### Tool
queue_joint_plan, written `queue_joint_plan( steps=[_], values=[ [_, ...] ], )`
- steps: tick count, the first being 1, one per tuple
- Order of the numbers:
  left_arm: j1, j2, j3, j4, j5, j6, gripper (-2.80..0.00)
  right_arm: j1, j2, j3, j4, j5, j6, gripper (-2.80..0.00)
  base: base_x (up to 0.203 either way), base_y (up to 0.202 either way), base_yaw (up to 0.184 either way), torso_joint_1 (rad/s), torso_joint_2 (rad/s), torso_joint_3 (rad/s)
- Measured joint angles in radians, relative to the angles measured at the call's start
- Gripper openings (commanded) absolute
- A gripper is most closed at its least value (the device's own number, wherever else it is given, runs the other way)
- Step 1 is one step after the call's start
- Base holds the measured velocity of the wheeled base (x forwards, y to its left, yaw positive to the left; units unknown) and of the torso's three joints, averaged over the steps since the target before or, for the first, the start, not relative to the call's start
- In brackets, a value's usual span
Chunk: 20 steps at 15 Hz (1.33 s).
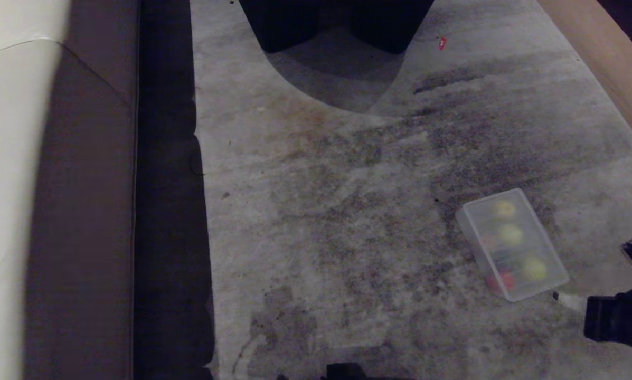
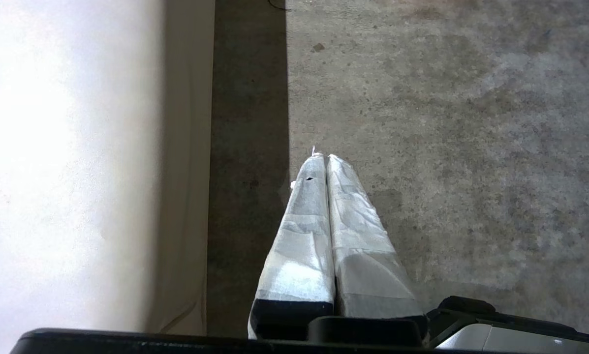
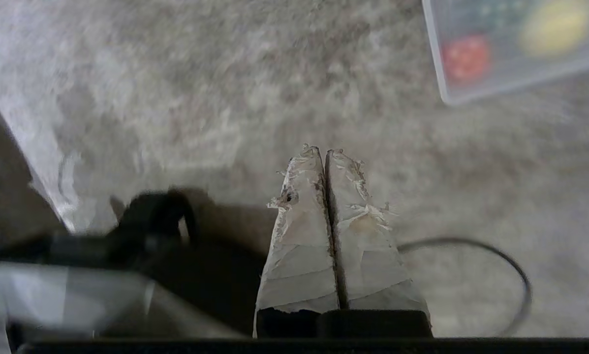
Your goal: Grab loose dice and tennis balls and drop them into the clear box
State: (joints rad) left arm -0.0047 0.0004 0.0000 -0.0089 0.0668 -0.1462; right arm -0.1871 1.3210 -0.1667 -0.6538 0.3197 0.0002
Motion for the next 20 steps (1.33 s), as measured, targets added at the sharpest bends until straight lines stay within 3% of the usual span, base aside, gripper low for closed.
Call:
queue_joint_plan(
  steps=[6,10,14,20],
  values=[
    [0.000,0.000,0.000,0.000,0.000,0.000,-2.80,0.146,-0.689,0.146,0.422,-0.206,0.001,-2.80,0.000,0.000,0.000,0.000,0.00,0.000],
    [0.000,0.000,0.000,0.000,0.000,0.000,-2.80,0.180,-1.006,0.164,0.599,-0.296,-0.010,-2.80,0.000,0.000,0.000,0.000,0.00,0.000],
    [0.000,0.000,0.000,0.000,0.000,0.000,-2.80,0.187,-1.236,0.166,0.638,-0.311,0.005,-2.80,0.000,0.000,0.000,0.000,0.00,0.000],
    [0.000,0.000,0.000,0.000,0.000,0.000,-2.80,0.189,-1.317,0.167,0.640,-0.317,0.030,-2.80,0.000,0.000,0.000,0.000,0.00,0.000]
  ],
)
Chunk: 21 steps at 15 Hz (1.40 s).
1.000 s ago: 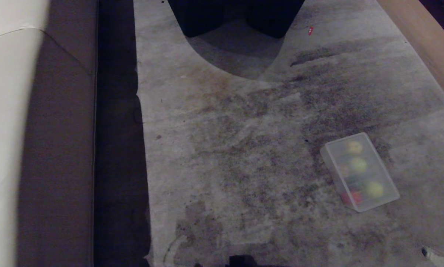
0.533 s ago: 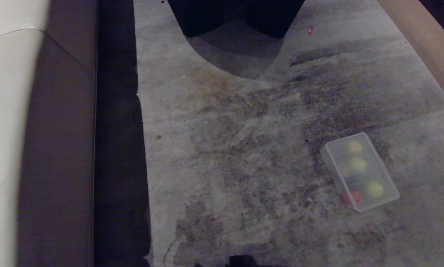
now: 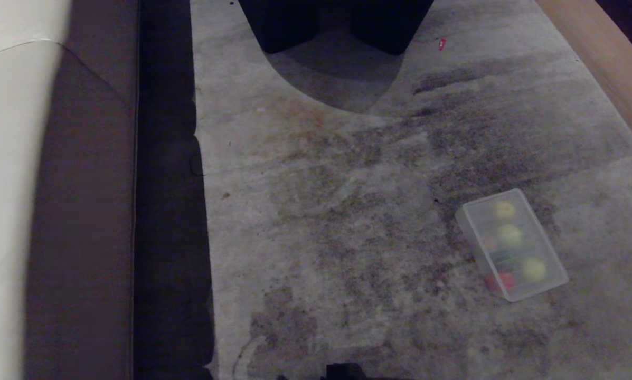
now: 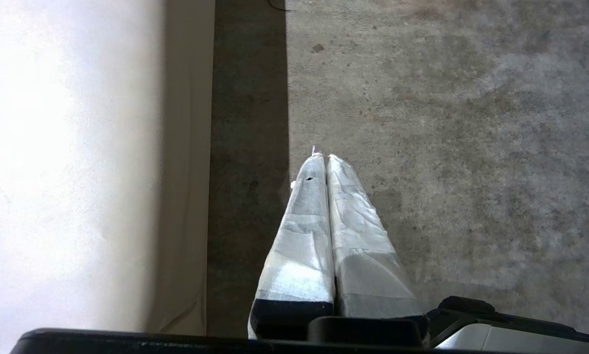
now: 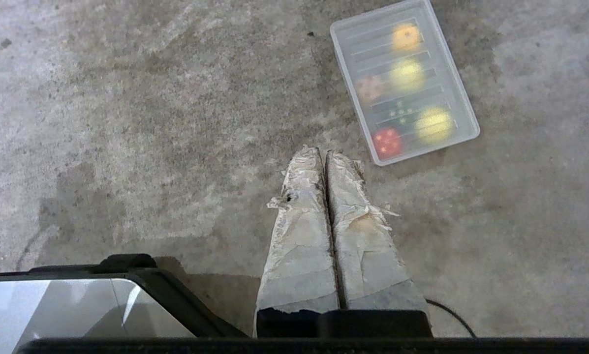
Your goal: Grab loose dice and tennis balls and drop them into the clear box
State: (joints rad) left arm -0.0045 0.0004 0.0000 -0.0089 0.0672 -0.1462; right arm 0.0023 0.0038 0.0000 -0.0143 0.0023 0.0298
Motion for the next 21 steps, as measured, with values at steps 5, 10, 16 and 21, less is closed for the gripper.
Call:
queue_joint_plan(
  steps=[5,10,16,21],
  values=[
    [0.000,0.000,0.000,0.000,0.000,0.000,-2.80,0.000,-0.006,0.000,0.000,0.000,0.003,-2.80,0.000,0.000,0.000,0.000,0.00,0.000],
    [0.000,0.000,0.000,0.000,-0.001,-0.001,-2.80,0.000,-0.006,0.000,0.001,0.000,0.004,-2.80,0.000,0.000,0.000,0.001,0.00,0.030],
    [0.000,0.000,0.000,0.000,0.000,-0.001,-2.80,0.000,-0.006,0.000,0.001,0.000,0.004,-2.80,0.000,0.000,0.000,0.002,0.00,0.197],
    [0.000,0.000,0.000,0.000,0.000,-0.003,-2.80,0.000,-0.006,0.000,0.001,0.001,0.003,-2.80,0.000,0.000,0.000,0.003,0.00,0.200]
  ],
)
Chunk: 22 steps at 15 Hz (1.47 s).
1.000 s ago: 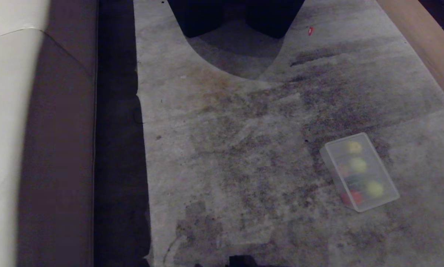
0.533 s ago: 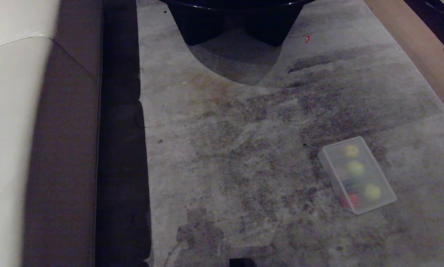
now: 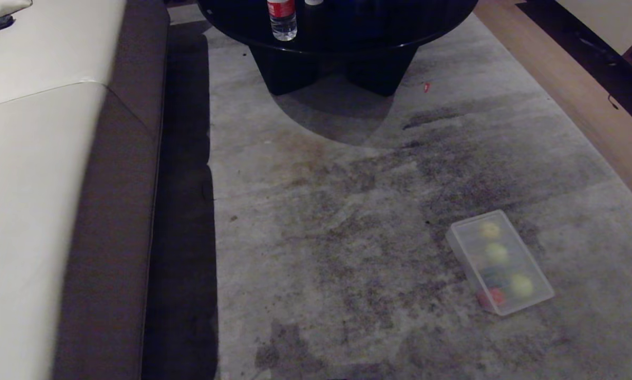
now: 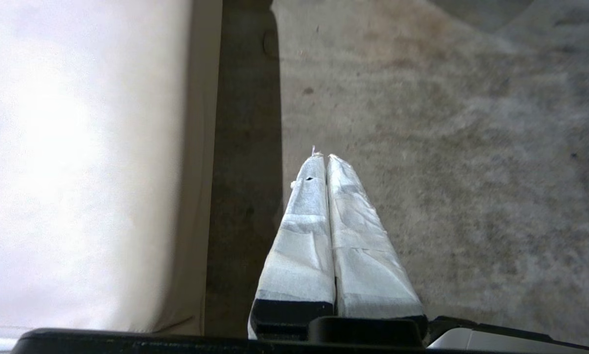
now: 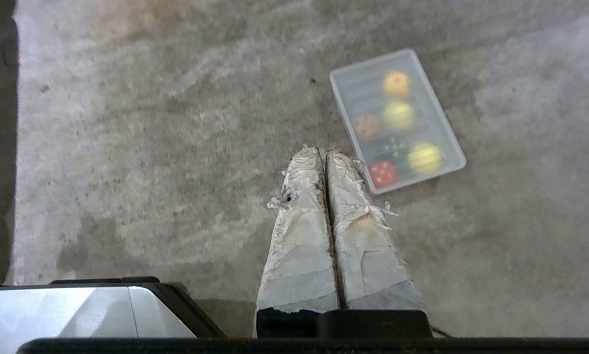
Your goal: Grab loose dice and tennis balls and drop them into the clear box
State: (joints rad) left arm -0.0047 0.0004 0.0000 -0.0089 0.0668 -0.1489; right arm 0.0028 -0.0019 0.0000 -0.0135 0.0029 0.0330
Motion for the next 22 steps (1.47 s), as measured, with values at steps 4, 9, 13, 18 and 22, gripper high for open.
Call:
queue_joint_plan(
  steps=[4,9,13,18,22],
  values=[
    [0.000,0.000,0.000,0.000,0.000,0.000,-2.80,0.000,0.000,0.000,0.000,0.000,-0.001,-2.80,0.000,0.000,0.000,0.002,0.00,0.202],
    [0.000,0.000,0.000,0.000,0.000,0.000,-2.80,0.000,0.000,0.000,0.000,0.000,-0.002,-2.80,0.000,0.000,0.000,0.002,0.00,0.202],
    [0.000,0.000,0.000,0.000,0.000,0.000,-2.80,0.000,0.000,0.000,0.000,0.000,-0.001,-2.80,0.000,0.000,0.000,0.001,0.00,0.202],
    [0.000,0.000,0.000,0.000,0.000,0.000,-2.80,0.000,0.000,0.000,-0.001,0.000,-0.001,-2.80,0.000,0.000,0.000,0.000,0.00,0.203],
    [0.000,0.000,0.000,0.000,0.000,0.000,-2.80,0.000,0.001,0.000,-0.001,0.000,-0.001,-2.80,0.000,0.000,0.000,0.001,0.00,0.203]
  ],
)
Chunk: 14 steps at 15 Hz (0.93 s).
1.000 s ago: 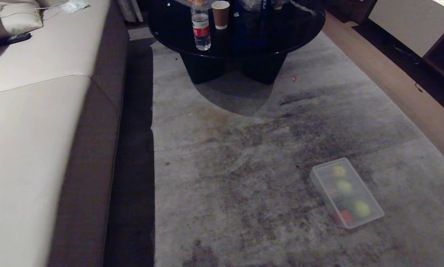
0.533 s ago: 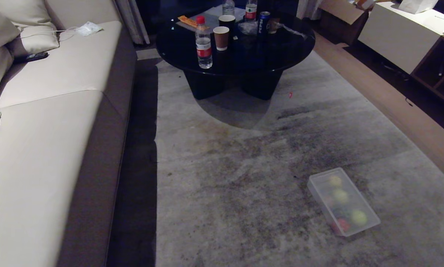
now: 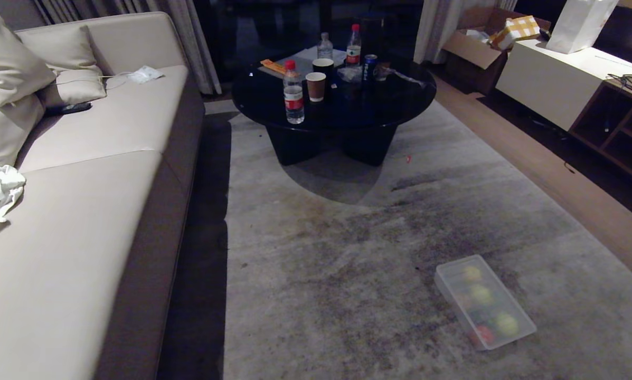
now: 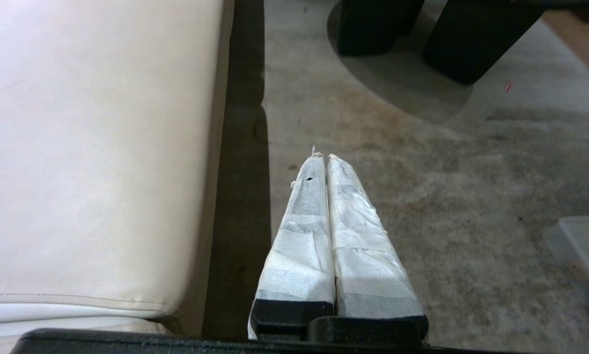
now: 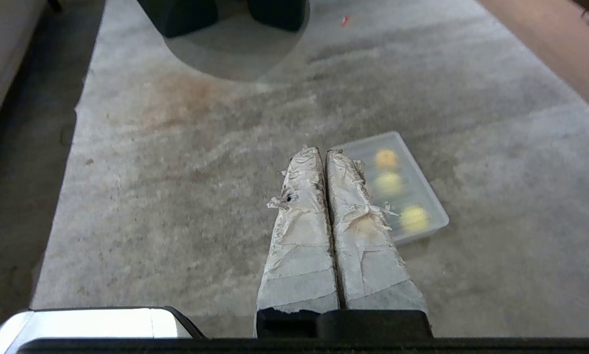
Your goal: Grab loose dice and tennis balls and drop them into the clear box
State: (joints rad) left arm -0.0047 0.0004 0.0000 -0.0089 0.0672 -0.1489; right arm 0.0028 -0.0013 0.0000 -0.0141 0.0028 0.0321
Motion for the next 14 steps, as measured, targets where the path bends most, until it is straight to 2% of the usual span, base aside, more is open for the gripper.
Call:
queue_joint_plan(
  steps=[14],
  values=[
    [0.000,0.000,0.000,0.000,-0.001,0.000,-2.80,0.000,0.000,0.000,0.000,0.000,0.000,-2.80,0.000,0.000,0.000,0.002,0.00,0.203]
  ],
)
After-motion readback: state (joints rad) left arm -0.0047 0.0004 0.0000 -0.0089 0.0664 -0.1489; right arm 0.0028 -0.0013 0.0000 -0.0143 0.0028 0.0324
